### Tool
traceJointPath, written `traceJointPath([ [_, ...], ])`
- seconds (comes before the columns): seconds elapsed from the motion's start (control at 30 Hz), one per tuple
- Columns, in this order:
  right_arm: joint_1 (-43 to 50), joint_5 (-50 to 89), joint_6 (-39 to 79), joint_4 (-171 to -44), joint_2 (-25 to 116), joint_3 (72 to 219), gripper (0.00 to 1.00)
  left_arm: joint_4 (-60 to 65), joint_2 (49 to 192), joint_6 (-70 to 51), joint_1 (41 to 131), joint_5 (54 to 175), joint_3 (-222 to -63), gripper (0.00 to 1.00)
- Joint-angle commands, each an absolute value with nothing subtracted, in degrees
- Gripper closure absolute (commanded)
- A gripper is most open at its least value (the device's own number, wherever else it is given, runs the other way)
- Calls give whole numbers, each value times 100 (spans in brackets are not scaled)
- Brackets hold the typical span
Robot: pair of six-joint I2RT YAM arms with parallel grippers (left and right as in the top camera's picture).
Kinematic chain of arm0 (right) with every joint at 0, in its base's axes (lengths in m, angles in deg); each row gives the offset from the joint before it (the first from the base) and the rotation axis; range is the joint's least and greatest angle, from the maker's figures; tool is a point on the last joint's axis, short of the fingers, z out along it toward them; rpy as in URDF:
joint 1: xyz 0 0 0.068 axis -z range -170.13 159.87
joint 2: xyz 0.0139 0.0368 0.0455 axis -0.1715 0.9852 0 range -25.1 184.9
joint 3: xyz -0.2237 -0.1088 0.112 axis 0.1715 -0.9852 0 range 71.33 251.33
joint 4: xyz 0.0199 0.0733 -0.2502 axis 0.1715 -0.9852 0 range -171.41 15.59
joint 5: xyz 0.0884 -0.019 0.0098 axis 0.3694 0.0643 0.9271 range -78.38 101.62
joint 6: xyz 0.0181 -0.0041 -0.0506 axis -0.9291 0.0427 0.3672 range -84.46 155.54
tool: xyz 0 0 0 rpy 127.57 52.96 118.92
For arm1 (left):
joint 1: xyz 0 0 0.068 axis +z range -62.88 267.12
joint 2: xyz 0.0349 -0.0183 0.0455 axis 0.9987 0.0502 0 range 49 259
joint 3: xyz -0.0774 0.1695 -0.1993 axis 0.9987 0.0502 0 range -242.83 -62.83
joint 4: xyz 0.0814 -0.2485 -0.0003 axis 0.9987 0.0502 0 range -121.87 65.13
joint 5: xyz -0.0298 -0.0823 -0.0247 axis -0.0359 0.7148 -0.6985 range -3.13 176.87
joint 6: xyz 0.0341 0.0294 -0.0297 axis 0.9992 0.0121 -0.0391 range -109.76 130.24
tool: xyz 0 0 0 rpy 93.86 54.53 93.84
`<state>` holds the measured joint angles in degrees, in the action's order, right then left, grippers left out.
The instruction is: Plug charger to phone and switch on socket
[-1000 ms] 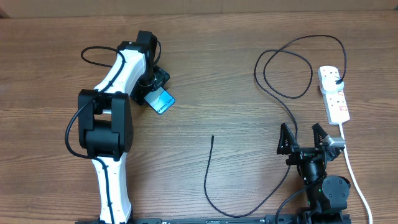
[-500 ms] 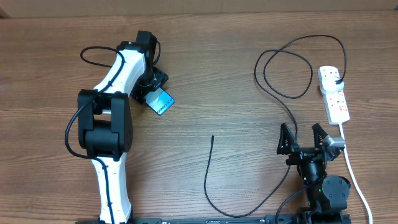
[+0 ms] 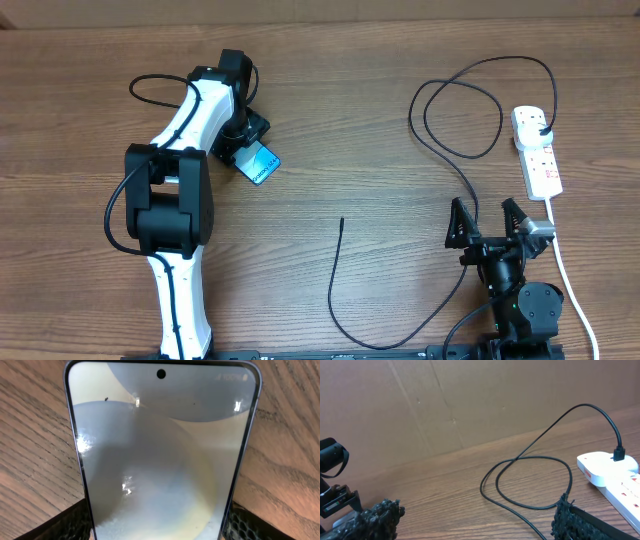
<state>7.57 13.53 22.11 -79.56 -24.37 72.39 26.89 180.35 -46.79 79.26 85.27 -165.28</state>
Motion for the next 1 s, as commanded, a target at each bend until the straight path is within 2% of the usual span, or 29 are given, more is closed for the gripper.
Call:
traceJointPath([
  [0.0, 726, 1276, 2246, -7923, -2494, 7180, 0, 2615, 18278, -4716, 7915, 8629, -16294, 34],
  [0.27, 726, 1274, 2246, -7923, -2494, 7180, 0, 2615, 18278, -4719, 7915, 8627, -16294, 47],
  [0.43, 726, 1276, 2246, -7925, -2494, 7180, 0, 2613, 18278, -4716, 7915, 8625, -16294, 59],
  [0.67, 726, 1276, 2246, -7925, -2494, 7180, 0, 2613, 18278, -4716, 7915, 8625, -16294, 96],
  [0.97, 726, 1276, 2248, -7925, -2494, 7180, 0, 2619, 18271, -4653, 7918, 8651, -16297, 96],
])
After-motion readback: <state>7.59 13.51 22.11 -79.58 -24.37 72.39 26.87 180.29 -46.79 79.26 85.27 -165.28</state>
